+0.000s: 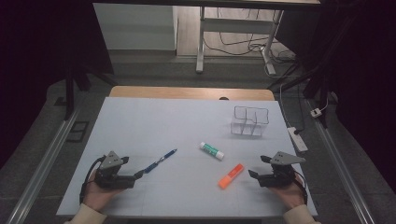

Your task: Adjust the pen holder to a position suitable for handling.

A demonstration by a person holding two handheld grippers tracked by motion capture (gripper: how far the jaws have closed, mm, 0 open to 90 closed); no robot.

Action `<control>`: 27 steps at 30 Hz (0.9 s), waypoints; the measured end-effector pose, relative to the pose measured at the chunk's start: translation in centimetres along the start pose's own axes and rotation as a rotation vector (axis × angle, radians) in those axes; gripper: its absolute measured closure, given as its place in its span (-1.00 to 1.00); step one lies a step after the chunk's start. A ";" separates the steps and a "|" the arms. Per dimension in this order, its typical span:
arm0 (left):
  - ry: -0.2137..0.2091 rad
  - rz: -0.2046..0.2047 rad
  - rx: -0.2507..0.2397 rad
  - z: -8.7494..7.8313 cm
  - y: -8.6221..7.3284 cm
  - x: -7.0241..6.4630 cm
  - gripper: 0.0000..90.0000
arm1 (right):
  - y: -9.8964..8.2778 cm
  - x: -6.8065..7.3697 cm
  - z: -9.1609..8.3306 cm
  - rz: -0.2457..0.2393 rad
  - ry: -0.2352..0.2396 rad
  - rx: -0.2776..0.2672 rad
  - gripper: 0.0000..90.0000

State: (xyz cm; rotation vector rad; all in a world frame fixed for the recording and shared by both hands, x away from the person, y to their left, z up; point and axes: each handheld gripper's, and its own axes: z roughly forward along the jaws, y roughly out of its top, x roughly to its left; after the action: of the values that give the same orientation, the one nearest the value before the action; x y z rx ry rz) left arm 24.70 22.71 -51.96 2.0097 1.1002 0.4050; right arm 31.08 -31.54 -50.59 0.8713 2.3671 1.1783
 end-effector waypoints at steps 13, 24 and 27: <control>0.001 0.001 0.004 0.1 0.0 -0.2 -0.56 | 0.1 -0.2 0.2 0.008 -0.006 -0.004 -0.54; 0.002 0.009 0.000 0.1 0.1 -0.4 -0.56 | 1.1 -0.8 0.5 0.033 -0.049 0.004 -0.51; 0.000 0.013 0.002 0.2 0.1 -0.5 -0.56 | 1.3 -0.9 0.5 0.034 -0.054 0.004 -0.51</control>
State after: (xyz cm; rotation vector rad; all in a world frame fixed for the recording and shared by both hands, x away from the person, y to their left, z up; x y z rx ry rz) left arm 24.60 22.22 -51.93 2.0190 1.0885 0.4103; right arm 32.48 -31.29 -49.82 0.9363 2.3209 1.1487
